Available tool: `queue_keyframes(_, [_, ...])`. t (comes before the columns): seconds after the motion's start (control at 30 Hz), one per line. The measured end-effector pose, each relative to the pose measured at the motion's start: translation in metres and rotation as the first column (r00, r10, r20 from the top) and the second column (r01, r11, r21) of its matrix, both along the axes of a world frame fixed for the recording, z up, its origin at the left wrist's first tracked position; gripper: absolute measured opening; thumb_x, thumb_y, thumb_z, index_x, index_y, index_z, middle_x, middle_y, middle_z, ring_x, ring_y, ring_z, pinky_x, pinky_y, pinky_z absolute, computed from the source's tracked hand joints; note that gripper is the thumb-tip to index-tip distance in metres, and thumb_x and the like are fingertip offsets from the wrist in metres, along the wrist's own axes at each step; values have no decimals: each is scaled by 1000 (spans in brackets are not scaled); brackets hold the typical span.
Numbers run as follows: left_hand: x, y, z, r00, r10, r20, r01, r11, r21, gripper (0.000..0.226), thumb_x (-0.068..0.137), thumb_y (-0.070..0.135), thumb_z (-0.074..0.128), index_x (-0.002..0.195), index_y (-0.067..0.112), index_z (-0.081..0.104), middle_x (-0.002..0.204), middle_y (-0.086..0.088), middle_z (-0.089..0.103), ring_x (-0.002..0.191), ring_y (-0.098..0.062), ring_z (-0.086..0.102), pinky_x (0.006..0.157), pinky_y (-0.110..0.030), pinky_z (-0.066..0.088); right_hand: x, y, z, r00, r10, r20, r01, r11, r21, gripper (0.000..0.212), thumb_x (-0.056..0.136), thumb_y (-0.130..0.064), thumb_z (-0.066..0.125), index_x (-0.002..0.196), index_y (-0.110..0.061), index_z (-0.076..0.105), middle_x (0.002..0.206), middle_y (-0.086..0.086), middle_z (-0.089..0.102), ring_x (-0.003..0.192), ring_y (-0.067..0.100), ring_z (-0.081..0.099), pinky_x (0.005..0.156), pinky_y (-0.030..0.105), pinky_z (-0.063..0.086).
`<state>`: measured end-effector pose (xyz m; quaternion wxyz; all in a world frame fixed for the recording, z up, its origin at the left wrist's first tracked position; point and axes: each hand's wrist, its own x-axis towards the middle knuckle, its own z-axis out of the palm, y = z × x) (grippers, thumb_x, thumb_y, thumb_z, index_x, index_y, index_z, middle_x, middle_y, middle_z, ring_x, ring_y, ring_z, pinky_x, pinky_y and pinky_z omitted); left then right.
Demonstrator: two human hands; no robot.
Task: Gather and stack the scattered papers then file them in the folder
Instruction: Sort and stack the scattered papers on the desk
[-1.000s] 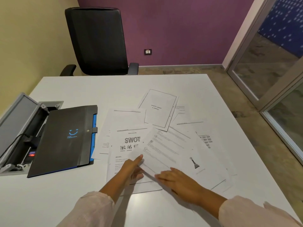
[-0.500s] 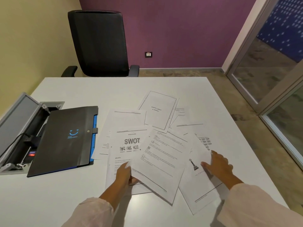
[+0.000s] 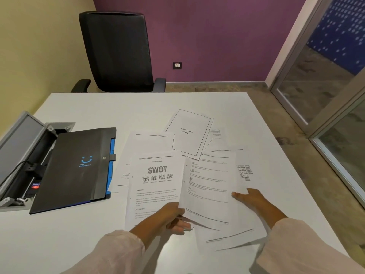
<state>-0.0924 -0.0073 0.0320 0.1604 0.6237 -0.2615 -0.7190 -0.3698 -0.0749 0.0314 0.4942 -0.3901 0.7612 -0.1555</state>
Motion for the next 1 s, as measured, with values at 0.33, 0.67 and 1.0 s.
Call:
queue_keyframes(0.33, [12,-6,-1,983,-180,-38,177,982,-69,7,86,11,55,91,7,58,85,-8,72,86,-26,70,67,-32,55,-22,9,8,976,-33,217,47,997,-59,33,85,-16,64,117,-9,58,112,11,65,99,27,62,98,42,46])
queue_keyframes(0.67, [2,-37,30,981,-195,-23,183,949,-257,24,84,32,64,105,22,59,101,1,64,88,-14,60,68,-21,50,-26,-4,81,884,216,415,-157,973,-171,34,76,-13,66,107,-21,54,104,-1,61,89,9,57,76,15,51])
queue_keyframes(1.0, [-9,-64,57,986,87,-141,-147,857,-494,27,89,11,57,115,13,55,109,-9,64,105,-29,59,95,-43,48,-14,-4,94,902,212,376,-49,916,-398,69,50,-38,87,111,-18,62,102,-3,73,104,24,63,93,36,53])
